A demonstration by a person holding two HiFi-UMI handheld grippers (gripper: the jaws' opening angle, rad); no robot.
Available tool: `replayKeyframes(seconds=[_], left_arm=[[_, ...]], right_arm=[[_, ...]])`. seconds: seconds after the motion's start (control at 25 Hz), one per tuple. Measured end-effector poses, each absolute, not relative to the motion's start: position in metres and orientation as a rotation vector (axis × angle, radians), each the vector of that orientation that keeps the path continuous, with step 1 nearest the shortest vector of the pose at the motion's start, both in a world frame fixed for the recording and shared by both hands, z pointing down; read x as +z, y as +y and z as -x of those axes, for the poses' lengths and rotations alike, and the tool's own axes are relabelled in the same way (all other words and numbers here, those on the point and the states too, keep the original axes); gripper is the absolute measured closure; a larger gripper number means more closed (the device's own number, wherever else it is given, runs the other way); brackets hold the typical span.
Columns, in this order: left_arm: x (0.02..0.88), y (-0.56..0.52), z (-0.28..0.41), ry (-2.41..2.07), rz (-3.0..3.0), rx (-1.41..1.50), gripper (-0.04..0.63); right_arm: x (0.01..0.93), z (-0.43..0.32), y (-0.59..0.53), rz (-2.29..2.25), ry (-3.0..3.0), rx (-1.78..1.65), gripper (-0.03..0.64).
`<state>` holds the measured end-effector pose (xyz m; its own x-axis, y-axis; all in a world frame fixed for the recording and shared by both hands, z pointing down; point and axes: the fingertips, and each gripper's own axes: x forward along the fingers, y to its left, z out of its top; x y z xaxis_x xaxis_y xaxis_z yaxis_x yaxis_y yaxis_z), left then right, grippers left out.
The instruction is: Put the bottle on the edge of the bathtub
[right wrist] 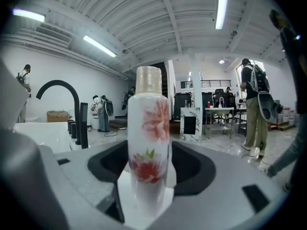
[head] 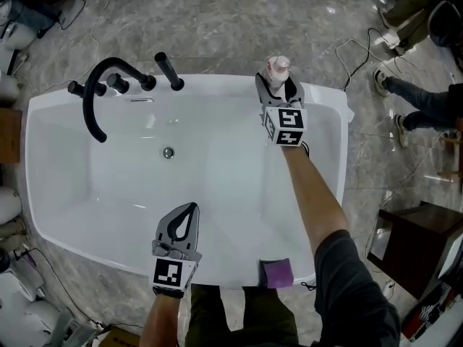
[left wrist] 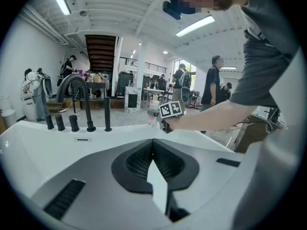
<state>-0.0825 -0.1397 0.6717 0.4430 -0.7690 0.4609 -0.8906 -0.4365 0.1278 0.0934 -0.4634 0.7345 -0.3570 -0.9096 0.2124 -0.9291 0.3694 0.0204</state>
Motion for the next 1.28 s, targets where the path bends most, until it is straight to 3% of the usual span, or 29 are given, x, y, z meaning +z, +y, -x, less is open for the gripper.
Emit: replayKeyframes(seconds=[0.8,1.28], left_arm=[[0.585,-0.133,0.089,-1.484,-2.415,0.425,0.597],[0.508,-0.124,0.098,-1.510,-2.452,0.383,0.597]], right_arm=[[0.648,-0.101,-0.374,-1.655,-2.424,0.201,0.353],[0.545,-0.098,-0.294,-1.638,-2.419,0.173,0.447]])
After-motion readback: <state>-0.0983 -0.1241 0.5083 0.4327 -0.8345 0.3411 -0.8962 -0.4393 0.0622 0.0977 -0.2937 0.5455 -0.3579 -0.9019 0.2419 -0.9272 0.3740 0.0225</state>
